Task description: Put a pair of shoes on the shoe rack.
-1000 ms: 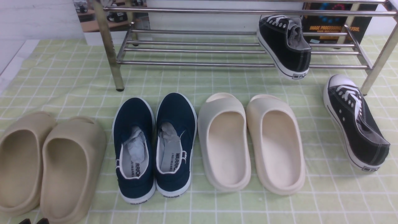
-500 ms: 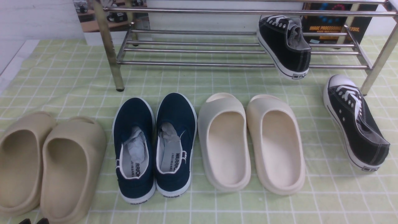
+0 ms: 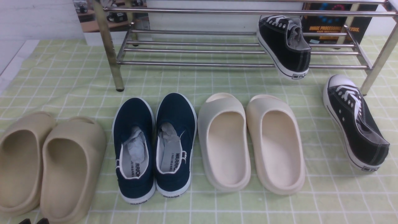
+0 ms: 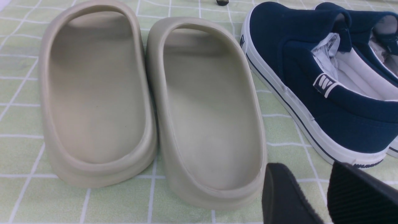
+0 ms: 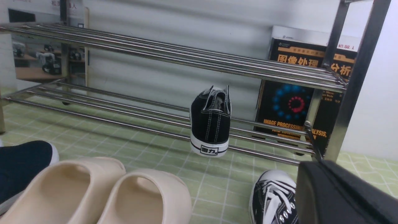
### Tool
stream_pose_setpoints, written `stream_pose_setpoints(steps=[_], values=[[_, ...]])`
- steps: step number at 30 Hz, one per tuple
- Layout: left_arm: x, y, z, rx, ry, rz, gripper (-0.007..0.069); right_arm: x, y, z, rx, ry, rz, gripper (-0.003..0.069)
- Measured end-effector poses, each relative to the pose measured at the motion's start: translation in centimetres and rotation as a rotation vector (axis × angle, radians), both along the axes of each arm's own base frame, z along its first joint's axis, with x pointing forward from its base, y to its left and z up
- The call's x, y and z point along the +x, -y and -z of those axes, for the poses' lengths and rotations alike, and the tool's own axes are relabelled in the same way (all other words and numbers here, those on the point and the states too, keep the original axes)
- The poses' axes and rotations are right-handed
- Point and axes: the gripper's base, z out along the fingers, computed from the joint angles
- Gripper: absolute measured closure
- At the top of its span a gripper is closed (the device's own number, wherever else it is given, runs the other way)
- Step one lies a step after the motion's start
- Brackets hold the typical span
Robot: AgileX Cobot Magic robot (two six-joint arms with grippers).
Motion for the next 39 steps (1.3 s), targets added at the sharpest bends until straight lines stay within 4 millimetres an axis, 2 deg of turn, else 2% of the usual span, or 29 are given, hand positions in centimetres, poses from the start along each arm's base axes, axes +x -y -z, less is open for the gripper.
stream_pose_setpoints(steps=[3,5,15,20,23,28,39], values=[[0.0,0.0,0.0,0.000,0.000,0.000,0.0386,-0.2,-0.1,2.0,0.005,0.006,-0.011,0.0659],[0.0,0.0,0.0,0.000,0.000,0.000,0.0386,-0.2,-0.1,2.4,0.013,-0.011,-0.015,0.0657],[0.0,0.0,0.0,0.000,0.001,0.000,0.0386,-0.3,0.0,3.2,-0.007,-0.089,-0.010,0.0652],[0.0,0.0,0.0,0.000,0.001,0.000,0.0386,-1.5,0.5,3.4,-0.045,-0.079,0.050,0.0646],[0.0,0.0,0.0,0.000,0.000,0.000,0.0386,-2.3,1.1,3.6,0.004,-0.068,0.116,0.0646],[0.0,0.0,0.0,-0.001,-0.003,0.000,0.0386,-2.4,1.5,4.5,0.122,-0.177,0.181,0.0650],[0.0,0.0,0.0,-0.001,-0.003,0.000,0.0386,-2.7,1.3,6.7,0.105,-0.419,0.180,0.0652]])
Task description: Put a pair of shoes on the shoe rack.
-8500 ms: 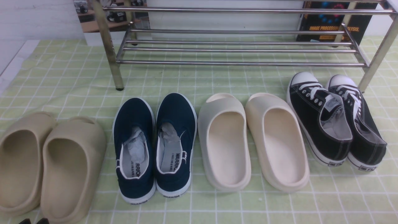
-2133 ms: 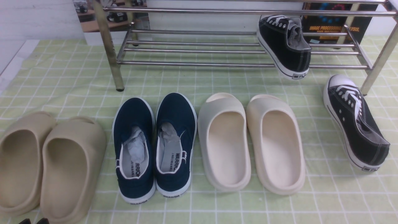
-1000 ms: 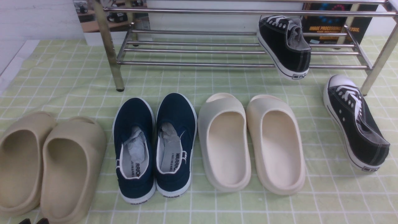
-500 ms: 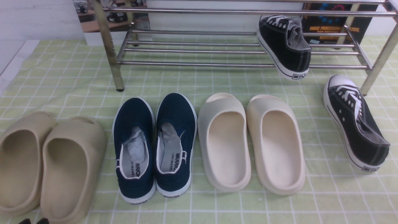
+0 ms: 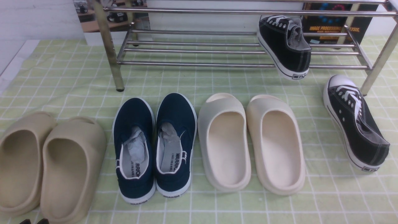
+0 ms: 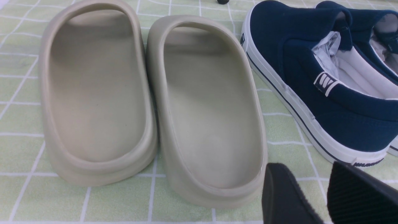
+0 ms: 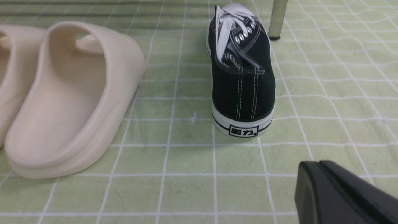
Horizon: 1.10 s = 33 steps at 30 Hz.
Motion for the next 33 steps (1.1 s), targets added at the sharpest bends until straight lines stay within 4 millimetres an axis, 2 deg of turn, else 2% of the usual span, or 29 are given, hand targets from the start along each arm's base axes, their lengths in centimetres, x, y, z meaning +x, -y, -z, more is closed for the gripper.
stream_pose_setpoints(steps=[33], values=[[-0.01,0.00,0.03,0.000,-0.003,0.000,0.0386,-0.08,-0.03,0.05,-0.001,-0.022,-0.003,0.0636]])
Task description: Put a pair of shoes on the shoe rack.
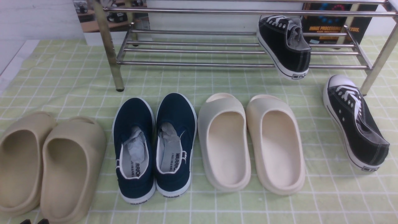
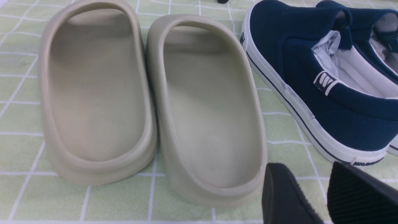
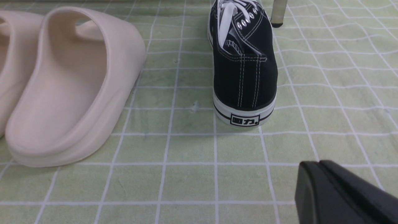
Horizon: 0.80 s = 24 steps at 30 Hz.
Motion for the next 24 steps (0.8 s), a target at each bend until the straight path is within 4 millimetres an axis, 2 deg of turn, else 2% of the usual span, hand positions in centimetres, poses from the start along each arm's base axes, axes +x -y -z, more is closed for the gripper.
stream_pose_setpoints(steps=[24], values=[[0.00,0.00,0.00,0.000,0.000,0.000,0.0386,0.00,0.00,0.00,0.007,0.000,0.002,0.0621]])
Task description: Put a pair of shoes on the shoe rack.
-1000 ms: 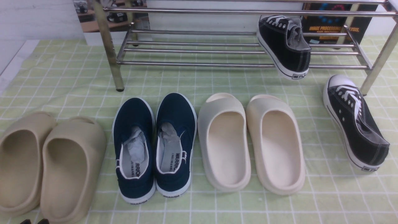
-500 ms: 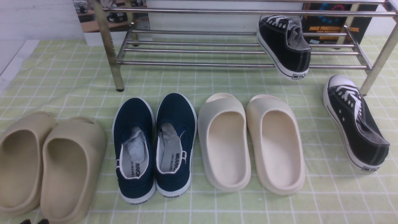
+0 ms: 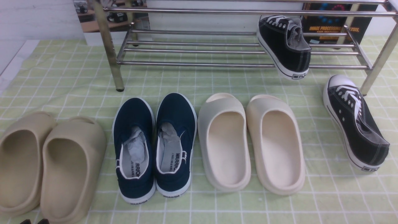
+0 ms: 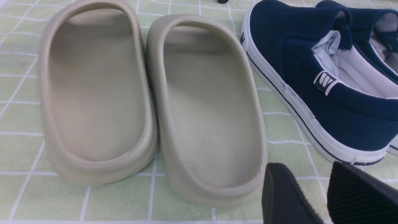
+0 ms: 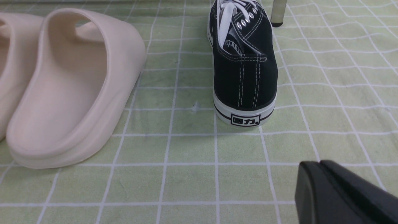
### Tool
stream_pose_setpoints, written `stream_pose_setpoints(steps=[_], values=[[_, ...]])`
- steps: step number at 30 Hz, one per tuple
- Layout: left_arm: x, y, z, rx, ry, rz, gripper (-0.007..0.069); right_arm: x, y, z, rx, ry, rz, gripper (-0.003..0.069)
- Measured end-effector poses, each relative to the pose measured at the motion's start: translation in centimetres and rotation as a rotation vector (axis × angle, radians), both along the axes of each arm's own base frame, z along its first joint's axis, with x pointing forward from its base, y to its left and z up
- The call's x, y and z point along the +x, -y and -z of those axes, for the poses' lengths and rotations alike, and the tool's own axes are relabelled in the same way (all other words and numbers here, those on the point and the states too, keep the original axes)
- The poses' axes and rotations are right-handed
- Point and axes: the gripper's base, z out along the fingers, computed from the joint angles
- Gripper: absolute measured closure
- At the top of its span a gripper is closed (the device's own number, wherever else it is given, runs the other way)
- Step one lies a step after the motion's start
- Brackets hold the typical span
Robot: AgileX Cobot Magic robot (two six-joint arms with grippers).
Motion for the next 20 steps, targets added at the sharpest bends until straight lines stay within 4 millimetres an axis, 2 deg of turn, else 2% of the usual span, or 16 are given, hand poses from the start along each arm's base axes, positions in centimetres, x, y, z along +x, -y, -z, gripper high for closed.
stream_pose_setpoints(steps=[20], values=[[0.00,0.00,0.00,0.000,0.000,0.000,0.0386,0.00,0.00,0.00,0.001,0.000,0.000,0.0601]])
